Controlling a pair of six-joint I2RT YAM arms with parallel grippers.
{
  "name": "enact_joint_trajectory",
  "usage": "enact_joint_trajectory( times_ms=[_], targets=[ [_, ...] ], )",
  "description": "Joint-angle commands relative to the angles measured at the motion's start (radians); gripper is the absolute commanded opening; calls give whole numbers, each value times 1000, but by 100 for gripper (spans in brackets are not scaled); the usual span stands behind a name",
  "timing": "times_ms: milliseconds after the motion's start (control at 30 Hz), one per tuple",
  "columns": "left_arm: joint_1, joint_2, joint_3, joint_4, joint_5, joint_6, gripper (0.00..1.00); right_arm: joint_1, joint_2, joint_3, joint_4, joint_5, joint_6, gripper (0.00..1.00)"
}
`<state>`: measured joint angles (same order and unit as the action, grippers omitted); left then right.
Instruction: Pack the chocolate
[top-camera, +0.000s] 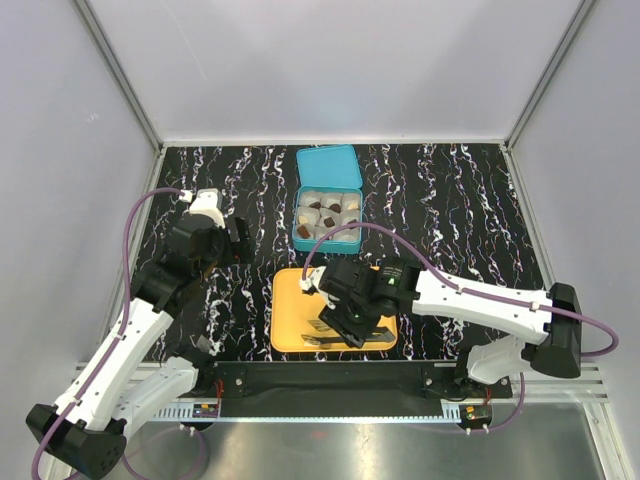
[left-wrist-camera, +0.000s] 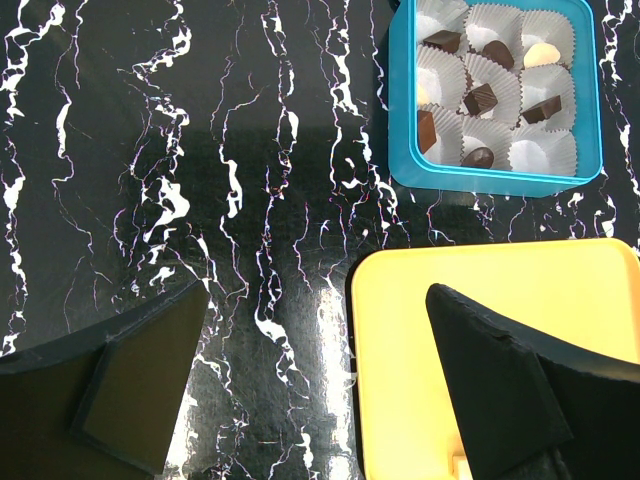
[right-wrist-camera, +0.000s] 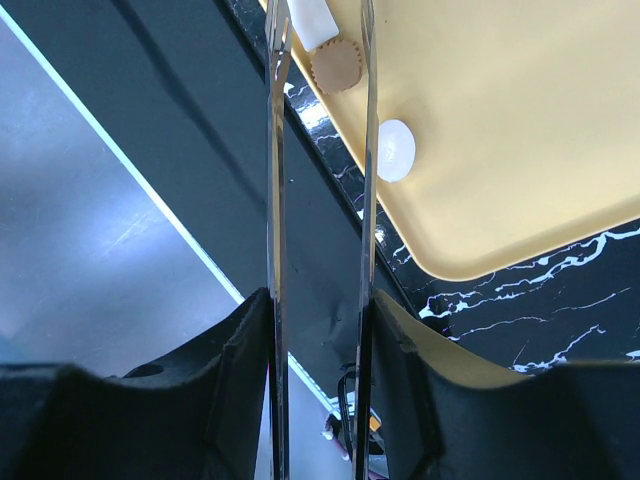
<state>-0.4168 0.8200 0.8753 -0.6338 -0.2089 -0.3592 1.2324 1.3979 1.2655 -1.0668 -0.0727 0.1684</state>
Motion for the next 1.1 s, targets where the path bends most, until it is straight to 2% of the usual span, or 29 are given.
enact_joint_trajectory(
  times_ms=[0, 667, 1067],
  targets=[
    [7, -13, 33, 51, -14, 0, 99, 13, 6, 0, 24, -12, -17, 49],
    [7, -13, 34, 49, -14, 2, 99, 15, 50, -25, 45, -42, -36, 49],
    [7, -13, 33, 51, -12, 0, 99, 15, 18, 5, 34, -15, -52, 49]
  ],
)
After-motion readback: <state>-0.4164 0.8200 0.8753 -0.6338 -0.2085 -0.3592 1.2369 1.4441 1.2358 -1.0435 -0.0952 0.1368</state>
